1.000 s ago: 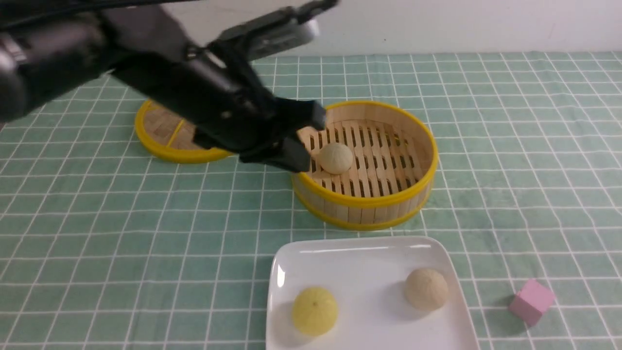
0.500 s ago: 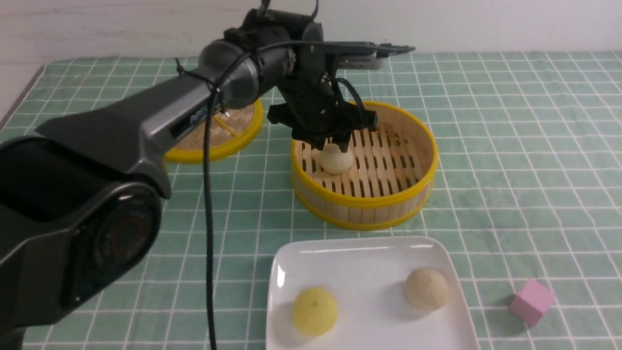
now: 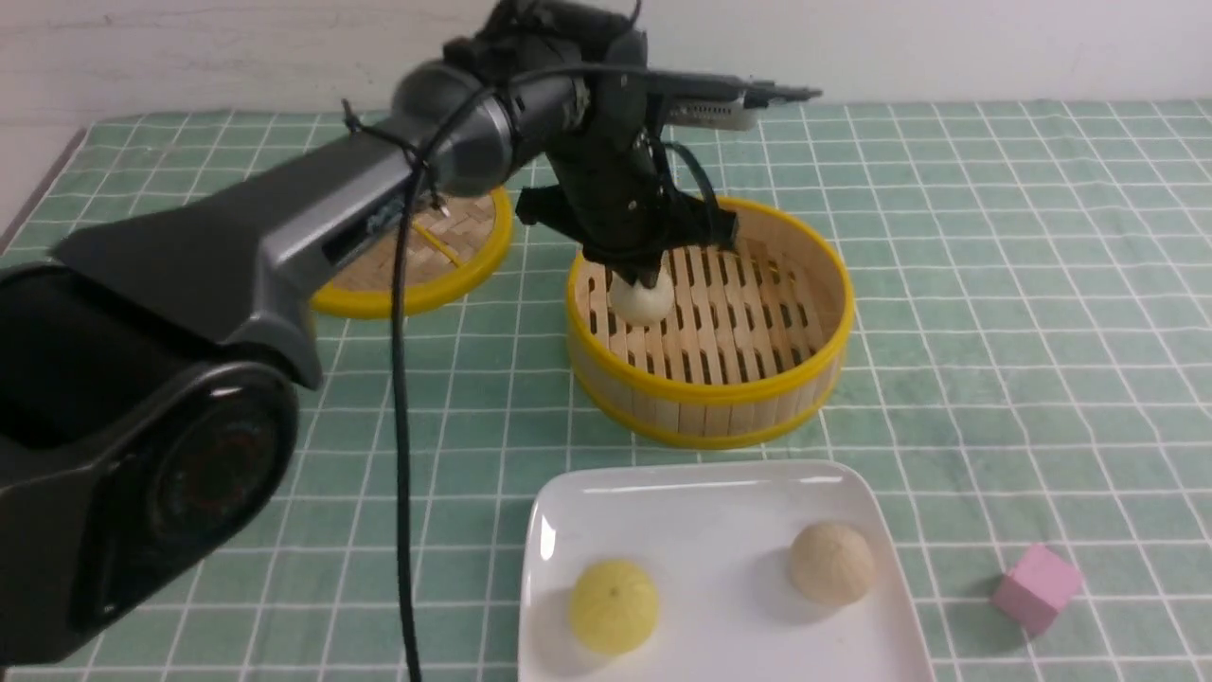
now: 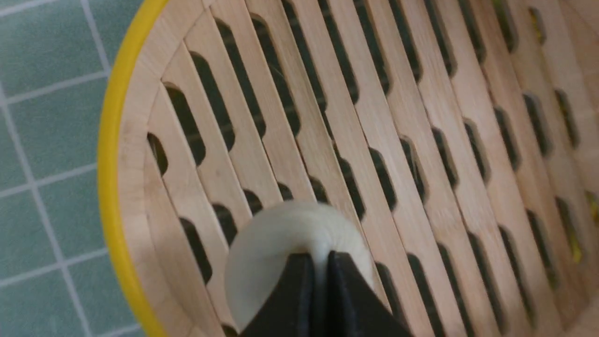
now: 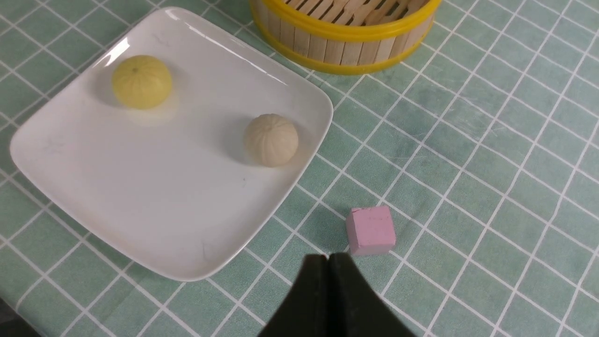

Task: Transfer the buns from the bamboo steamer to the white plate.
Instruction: 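Carry the bun from the bamboo steamer to the plate with the left gripper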

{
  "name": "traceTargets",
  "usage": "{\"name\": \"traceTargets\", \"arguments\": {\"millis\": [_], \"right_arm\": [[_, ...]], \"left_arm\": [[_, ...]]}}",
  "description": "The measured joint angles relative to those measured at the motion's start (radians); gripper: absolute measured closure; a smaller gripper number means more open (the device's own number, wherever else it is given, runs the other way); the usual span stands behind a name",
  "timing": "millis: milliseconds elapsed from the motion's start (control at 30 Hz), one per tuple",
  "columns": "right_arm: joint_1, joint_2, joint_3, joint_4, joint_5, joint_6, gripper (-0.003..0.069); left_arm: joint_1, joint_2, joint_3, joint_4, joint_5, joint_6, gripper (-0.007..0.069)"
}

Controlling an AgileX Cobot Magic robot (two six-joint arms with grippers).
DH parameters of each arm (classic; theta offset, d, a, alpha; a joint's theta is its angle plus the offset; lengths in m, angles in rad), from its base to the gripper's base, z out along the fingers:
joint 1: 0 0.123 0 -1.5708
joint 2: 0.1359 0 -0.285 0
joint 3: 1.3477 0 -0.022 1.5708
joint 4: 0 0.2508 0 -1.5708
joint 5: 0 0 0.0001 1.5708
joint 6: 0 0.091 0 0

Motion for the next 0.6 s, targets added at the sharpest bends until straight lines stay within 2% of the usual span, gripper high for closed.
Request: {"name": "traceTargets", "arguments": {"millis": [200, 267, 300, 467, 500, 600], "right_arm": [[0.0, 0.0, 0.0, 0.0, 0.001, 0.0, 0.0657], [0.0, 0.0, 0.0, 0.0, 0.001, 0.0, 0.0656], [0.0, 0.0, 0.0, 0.0, 0.001, 0.0, 0.0656], [0.0, 0.0, 0.0, 0.0, 0.001, 0.0, 0.0653], [0.0, 0.0, 0.0, 0.0, 0.001, 0.0, 0.0652], [0.0, 0.0, 0.0, 0.0, 0.009, 0.0, 0.065]], "left_arm": [[-0.048, -0.238, -0.007, -0.037, 0.195, 0.068, 0.0601], [-0.105, -0.307, 0.02, -0.043, 0.236, 0.086, 0.0601], [-0.105, -0.311, 0.02, -0.043, 0.236, 0.086, 0.0601], [-0.257, -0.343, 0.251, -0.054, 0.216, 0.085, 0.0601], [-0.261, -0.343, 0.261, -0.054, 0.216, 0.083, 0.0601], [-0.299, -0.323, 0.428, -0.058, 0.095, 0.028, 0.0599]]}}
